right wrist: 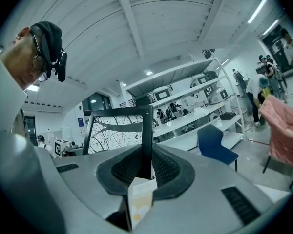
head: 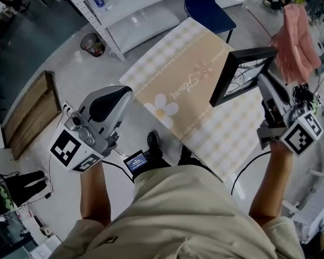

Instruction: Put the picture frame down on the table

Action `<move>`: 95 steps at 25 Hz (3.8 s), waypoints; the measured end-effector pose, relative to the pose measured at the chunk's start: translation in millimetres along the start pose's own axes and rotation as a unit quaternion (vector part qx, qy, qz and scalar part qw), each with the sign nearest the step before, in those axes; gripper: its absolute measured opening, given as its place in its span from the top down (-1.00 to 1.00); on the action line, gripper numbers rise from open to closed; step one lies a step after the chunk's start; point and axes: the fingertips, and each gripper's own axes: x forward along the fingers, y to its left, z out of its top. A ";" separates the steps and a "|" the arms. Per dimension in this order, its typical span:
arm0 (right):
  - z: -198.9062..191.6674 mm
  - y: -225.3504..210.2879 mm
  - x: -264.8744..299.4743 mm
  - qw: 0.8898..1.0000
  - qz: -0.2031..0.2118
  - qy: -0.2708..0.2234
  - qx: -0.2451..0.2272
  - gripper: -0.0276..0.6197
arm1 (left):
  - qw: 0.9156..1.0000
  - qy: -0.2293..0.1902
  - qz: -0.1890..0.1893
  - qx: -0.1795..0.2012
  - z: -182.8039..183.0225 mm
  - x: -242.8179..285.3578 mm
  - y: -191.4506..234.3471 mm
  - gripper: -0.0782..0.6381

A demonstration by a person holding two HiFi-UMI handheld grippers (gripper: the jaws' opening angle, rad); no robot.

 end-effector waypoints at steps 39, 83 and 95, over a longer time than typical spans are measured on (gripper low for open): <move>-48.6 -81.5 172.2 0.989 -0.137 0.020 0.057 0.73 | 0.993 0.040 -0.111 -0.023 -62.9 106.7 215.8 0.76; -314.0 -285.9 285.4 0.945 -0.187 0.236 0.130 0.72 | 0.983 0.140 -0.083 -0.078 -303.5 261.9 275.0 0.76; -351.8 -302.3 284.4 0.927 -0.197 0.281 0.149 0.72 | 0.980 0.157 -0.082 -0.089 -333.6 277.9 276.5 0.76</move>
